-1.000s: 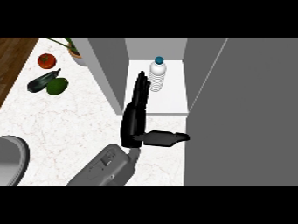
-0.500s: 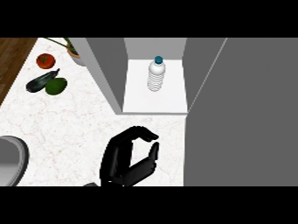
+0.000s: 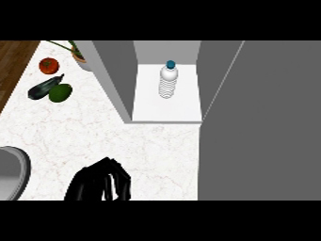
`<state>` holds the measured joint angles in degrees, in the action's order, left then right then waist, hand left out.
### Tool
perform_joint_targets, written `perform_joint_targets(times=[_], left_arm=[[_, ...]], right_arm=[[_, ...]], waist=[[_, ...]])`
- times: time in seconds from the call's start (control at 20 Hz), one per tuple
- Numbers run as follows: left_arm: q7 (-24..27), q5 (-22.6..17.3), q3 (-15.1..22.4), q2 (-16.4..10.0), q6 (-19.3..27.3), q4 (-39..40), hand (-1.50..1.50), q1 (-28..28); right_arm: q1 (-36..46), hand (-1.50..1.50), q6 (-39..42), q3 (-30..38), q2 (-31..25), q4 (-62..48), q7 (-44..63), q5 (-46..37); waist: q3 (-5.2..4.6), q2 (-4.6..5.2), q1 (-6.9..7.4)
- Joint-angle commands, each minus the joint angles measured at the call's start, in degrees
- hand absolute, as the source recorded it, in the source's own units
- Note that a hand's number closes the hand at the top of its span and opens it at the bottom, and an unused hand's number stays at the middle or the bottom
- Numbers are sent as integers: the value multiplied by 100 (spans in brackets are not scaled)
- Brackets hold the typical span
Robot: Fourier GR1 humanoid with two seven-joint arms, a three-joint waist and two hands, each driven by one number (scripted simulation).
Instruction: Pick up the bottled water, place it into the cabinet and close the cabinet
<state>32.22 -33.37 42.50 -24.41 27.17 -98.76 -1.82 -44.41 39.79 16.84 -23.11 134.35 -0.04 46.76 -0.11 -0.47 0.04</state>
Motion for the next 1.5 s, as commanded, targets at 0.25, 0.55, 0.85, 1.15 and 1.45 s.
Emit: perform_joint_targets(times=[0.25,0.55,0.85,1.15,1.45], left_arm=[[138,-529,-876,-1269,-624,-1054,150,-854],[210,-986,-1482,-1654,-991,-1321,-150,-1152],[311,-1277,-2109,-2058,-1195,-1320,-150,-1488],[427,-1536,-2377,-2362,-1621,-1518,-150,-1983],[436,-1757,-2610,-2587,-1922,-1518,-150,-2323]], right_arm=[[-388,150,309,-282,67,1705,160,-556],[-29,150,356,-713,-12,1760,295,-780],[146,150,405,-1156,-183,1939,493,-857],[652,150,386,-1670,-333,1814,751,-1046],[1391,150,263,-2111,-592,1671,1102,-1112]], waist=[[-14,-52,-34],[-27,-34,47],[-66,-66,40],[-81,-129,157],[-120,-182,254]])
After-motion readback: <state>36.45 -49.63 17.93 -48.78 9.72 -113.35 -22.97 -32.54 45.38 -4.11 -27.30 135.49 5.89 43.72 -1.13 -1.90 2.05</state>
